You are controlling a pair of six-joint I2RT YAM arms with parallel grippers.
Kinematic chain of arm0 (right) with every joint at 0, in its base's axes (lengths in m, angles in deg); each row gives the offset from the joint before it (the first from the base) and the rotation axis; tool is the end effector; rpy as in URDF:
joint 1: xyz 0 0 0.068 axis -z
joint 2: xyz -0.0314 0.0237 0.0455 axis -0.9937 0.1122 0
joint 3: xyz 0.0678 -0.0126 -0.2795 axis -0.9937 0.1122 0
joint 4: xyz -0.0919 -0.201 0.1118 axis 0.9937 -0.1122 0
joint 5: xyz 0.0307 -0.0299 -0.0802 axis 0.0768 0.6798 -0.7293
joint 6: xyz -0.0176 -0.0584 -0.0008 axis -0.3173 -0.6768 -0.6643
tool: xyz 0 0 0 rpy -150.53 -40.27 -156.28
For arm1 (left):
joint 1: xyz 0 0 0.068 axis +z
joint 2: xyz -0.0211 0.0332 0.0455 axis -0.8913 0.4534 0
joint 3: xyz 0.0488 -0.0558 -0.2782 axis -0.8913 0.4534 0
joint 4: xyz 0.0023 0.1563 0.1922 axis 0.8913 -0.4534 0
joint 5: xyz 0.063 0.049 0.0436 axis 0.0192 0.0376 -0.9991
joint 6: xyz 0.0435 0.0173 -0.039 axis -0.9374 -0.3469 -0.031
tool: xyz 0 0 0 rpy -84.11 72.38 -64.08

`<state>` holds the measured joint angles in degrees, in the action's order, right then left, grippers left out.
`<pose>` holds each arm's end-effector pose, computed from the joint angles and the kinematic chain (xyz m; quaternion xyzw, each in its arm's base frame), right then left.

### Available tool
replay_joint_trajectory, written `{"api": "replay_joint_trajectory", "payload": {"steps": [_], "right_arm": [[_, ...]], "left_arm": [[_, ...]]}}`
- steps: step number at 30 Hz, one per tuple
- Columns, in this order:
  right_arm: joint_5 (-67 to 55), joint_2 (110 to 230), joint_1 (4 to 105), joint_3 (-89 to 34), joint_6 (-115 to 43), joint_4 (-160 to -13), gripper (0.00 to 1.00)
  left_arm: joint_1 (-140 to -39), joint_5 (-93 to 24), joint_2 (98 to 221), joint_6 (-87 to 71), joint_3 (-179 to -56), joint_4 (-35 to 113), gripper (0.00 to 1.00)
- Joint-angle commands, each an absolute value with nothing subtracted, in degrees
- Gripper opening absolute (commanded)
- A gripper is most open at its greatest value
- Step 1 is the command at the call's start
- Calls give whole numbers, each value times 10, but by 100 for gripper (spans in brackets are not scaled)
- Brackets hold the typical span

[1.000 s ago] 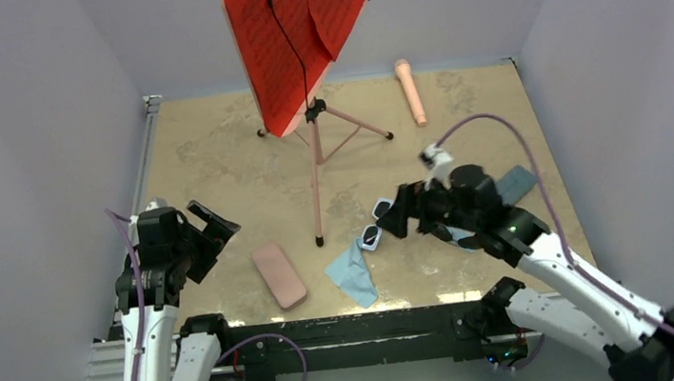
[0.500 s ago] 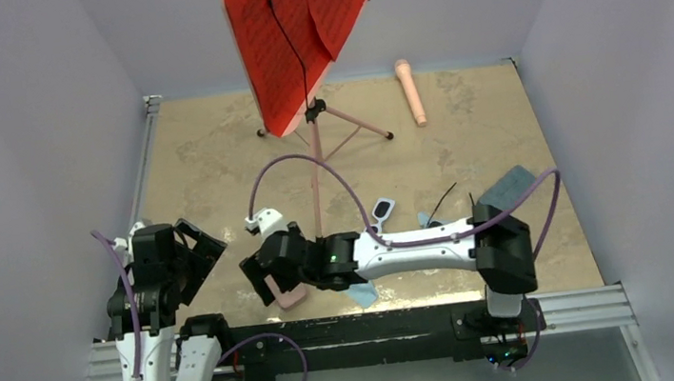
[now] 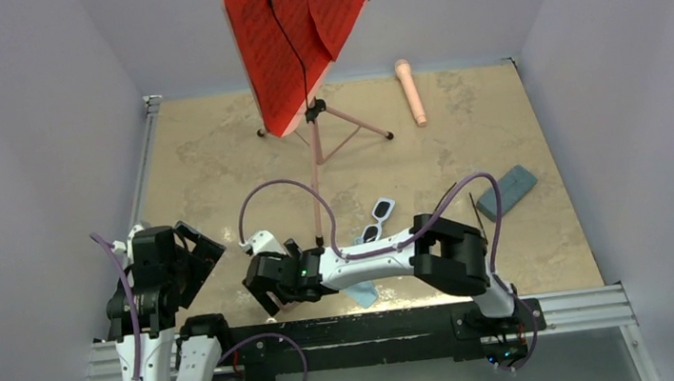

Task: Organize the sunglasses
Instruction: Pick up the sunglasses case from the center of the board.

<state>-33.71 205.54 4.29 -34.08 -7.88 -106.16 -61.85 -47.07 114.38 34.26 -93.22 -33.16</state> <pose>0.0967 0.4268 0.1891 -0.3053 0.8885 0.1632 0.3012 0.0520 0.0045 0.2881 -0.4444 0.8336 -0.1113 0.3087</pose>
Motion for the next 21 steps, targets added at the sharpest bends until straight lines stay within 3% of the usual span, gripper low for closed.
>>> {"api": "replay_joint_trajectory", "payload": {"steps": [1,5,7,11,18,21], "right_arm": [[-383,2071,33,-385,-61,-1094,96],[-399,2081,28,-390,-63,-1095,87],[-401,2072,26,-381,-64,-1086,78],[-404,2015,26,-344,-75,-1065,47],[-295,1791,28,-180,-301,-941,38],[-228,1708,45,-117,-365,-945,37]], "left_arm": [[-615,-475,1142,347,-944,-330,100],[-615,-472,1141,345,-946,-331,100],[-614,-468,1141,342,-946,-330,100],[-615,-416,1144,301,-945,-312,100],[-615,30,1190,204,-882,-120,100],[-617,161,1204,218,-845,-28,100]]}}
